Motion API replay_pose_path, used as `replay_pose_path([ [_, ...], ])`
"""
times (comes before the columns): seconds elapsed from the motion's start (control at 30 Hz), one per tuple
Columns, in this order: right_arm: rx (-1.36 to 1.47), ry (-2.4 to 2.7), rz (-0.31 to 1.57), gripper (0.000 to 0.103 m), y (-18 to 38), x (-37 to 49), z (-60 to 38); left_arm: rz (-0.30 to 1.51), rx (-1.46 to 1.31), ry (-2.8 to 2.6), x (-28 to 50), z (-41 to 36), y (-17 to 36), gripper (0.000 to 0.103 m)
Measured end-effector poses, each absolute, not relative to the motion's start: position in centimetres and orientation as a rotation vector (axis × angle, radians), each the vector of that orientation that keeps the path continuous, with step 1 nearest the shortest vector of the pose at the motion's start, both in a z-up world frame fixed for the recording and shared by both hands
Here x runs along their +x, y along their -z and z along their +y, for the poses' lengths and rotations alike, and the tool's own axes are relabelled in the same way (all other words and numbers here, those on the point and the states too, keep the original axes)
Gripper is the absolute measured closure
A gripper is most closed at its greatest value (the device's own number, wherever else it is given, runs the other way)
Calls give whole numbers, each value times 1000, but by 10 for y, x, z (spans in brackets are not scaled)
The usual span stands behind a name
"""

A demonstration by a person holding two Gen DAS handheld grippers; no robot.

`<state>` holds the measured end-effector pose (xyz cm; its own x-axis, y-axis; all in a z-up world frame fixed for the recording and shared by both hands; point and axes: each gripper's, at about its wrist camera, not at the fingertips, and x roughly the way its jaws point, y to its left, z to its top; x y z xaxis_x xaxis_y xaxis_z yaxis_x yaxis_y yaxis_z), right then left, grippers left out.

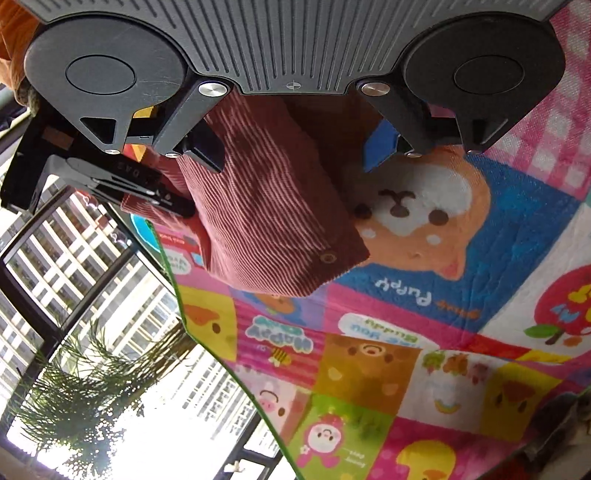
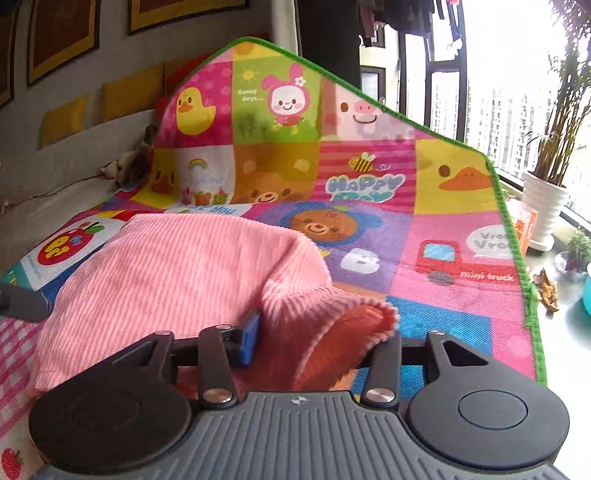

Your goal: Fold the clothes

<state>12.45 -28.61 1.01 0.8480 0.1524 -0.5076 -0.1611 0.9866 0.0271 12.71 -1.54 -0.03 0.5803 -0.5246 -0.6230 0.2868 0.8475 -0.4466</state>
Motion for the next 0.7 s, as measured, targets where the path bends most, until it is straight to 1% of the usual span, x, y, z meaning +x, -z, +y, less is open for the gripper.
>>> replay_pose_path([
  [0.03, -12, -146, 500, 44, -19, 120, -295, 833, -307, 487, 127, -18, 4, 17],
  [0.2, 43, -192, 379, 45, -56, 100, -313, 834, -294, 497, 126, -25, 9, 17],
  [0.23, 47, -237, 379, 51, -58, 98, -307, 832, -293, 500, 125, -27, 9, 17],
  [0.27, 51, -282, 379, 54, -60, 97, -302, 830, -285, 505, 124, -30, 8, 18],
  [0.3, 52, -322, 389, 57, -58, 97, -295, 828, -275, 513, 123, -33, 8, 18],
  [0.33, 53, -353, 409, 58, -55, 101, -287, 826, -265, 520, 121, -37, 7, 18],
  [0.47, 30, -410, 538, 58, -24, 133, -256, 821, -226, 515, 118, -42, 7, 17],
  [0.5, 27, -408, 577, 57, -14, 143, -253, 822, -224, 510, 118, -42, 7, 17],
  [0.57, 39, -385, 609, 51, 1, 153, -255, 824, -231, 504, 119, -39, 8, 16],
  [0.6, 49, -378, 611, 46, 2, 153, -258, 827, -233, 504, 119, -38, 9, 16],
  [0.7, 68, -363, 614, 45, 1, 147, -266, 838, -239, 507, 121, -38, 13, 15],
])
